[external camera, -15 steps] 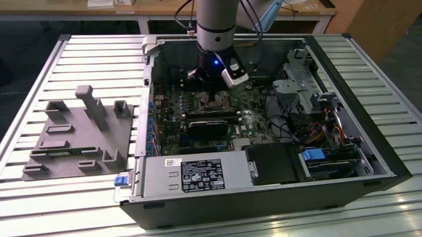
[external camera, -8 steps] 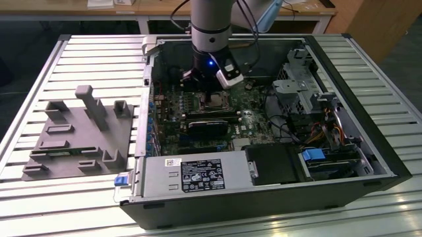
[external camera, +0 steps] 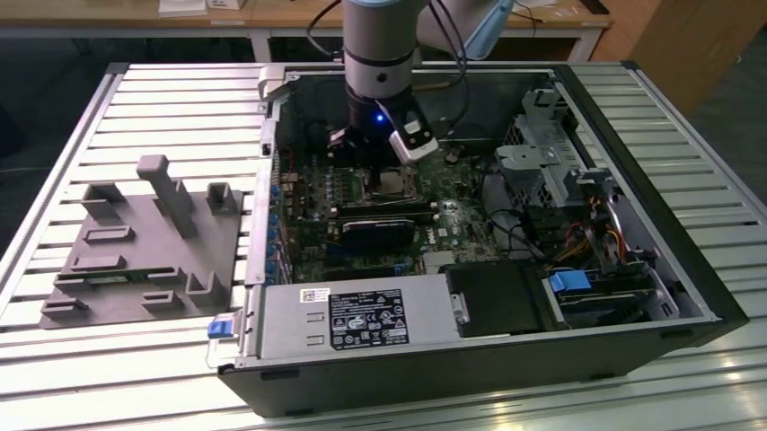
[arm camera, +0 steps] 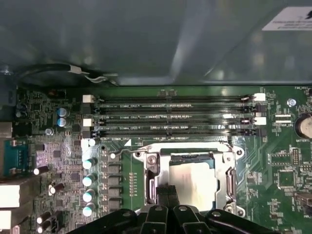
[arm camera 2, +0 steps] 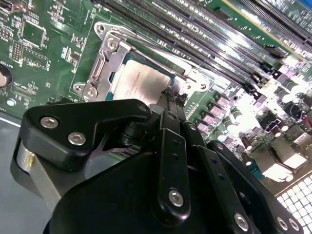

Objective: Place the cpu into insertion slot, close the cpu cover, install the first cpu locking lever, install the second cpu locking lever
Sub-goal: 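Close the cpu cover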

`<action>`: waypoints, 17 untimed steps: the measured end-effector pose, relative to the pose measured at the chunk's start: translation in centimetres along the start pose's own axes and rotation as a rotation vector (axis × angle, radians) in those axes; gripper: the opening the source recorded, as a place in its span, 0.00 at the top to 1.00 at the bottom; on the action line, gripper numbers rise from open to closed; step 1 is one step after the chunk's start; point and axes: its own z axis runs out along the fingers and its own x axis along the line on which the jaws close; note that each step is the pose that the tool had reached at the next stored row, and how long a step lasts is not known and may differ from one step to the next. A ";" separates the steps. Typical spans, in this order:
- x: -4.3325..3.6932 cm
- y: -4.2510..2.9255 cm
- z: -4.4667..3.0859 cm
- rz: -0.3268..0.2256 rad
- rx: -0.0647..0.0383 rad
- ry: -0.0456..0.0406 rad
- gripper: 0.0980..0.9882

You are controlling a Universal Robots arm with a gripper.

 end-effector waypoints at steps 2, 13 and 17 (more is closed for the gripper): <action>0.06 0.00 0.11 0.000 -0.005 0.0001 1.00; 0.58 -0.07 0.83 0.000 -0.018 0.0007 1.00; 0.62 -0.09 1.07 0.000 -0.021 0.0009 1.00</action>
